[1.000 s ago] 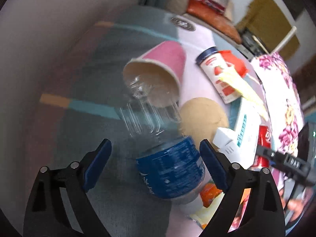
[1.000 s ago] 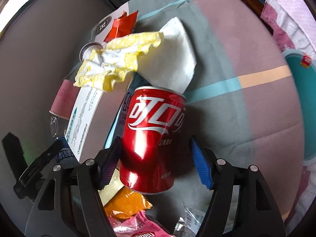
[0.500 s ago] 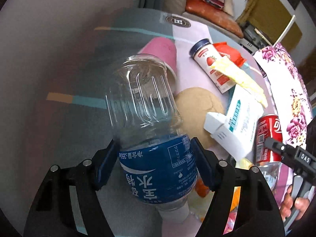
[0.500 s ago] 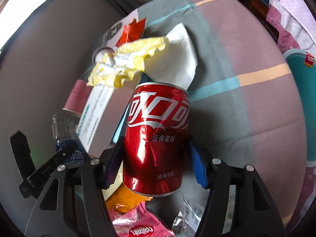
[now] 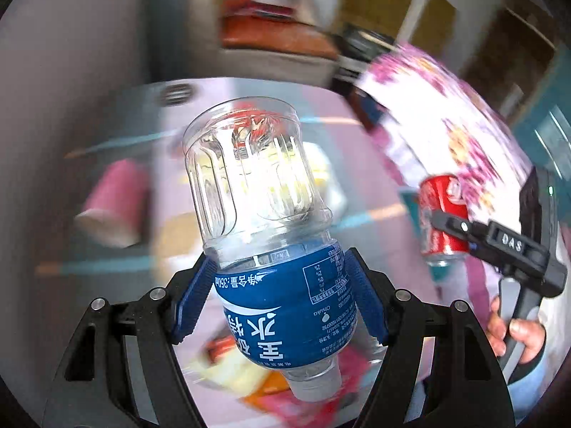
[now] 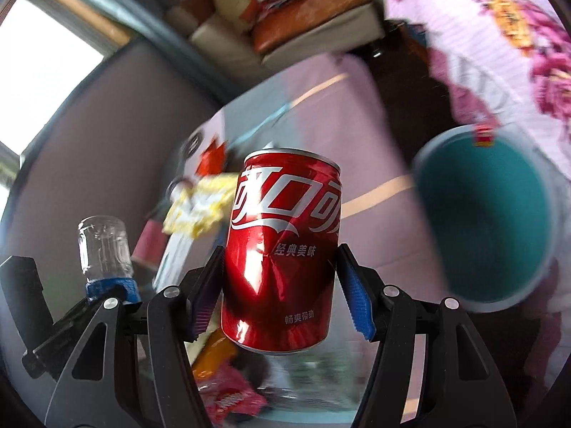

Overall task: Collect trash
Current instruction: 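Carry bottle and can to the teal bin and open both tools to drop them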

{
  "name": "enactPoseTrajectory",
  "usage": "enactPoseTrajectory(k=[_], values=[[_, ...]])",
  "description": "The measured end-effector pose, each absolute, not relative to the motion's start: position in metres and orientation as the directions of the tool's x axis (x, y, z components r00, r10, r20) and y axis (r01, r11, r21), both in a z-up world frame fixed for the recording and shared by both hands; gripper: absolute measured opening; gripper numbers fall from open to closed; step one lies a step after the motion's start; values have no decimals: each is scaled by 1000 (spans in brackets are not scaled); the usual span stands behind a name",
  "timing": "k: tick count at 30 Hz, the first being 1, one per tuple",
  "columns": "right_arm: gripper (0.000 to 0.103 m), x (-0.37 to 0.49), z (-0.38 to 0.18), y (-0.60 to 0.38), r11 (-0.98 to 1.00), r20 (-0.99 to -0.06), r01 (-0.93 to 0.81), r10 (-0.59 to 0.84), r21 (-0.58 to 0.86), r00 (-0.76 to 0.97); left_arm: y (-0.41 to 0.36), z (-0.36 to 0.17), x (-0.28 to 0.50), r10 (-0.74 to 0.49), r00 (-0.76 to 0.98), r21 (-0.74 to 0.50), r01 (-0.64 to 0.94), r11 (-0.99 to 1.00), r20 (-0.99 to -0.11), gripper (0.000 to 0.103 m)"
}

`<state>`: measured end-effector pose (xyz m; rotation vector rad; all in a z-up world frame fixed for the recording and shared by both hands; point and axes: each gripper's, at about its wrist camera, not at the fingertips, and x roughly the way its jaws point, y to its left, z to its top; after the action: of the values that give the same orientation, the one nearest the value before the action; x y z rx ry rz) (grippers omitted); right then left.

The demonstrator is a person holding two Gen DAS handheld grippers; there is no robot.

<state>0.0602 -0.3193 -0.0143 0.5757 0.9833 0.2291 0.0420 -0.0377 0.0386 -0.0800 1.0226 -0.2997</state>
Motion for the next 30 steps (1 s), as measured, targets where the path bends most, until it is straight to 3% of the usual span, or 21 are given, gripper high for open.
enactPoseTrajectory(k=[6,17,27,30], values=[[59,43,-20,-390,818,-726,213,315,534,612,-148,17,62,-375,350,-218,411,885,-859,73],[60,20,-46,-477,760,-741,374,203,532,640,-288,-35,98,-367,191,-195,584,788,-910,74],[60,22,-67,-510,743,-781,453,147,493,607,-336,-72,108,-355,112,-209,631,747,-928,75],[60,24,-73,-510,743,-790,461,147,485,595,-333,-75,110,-359,106,-220,621,752,-927,81]])
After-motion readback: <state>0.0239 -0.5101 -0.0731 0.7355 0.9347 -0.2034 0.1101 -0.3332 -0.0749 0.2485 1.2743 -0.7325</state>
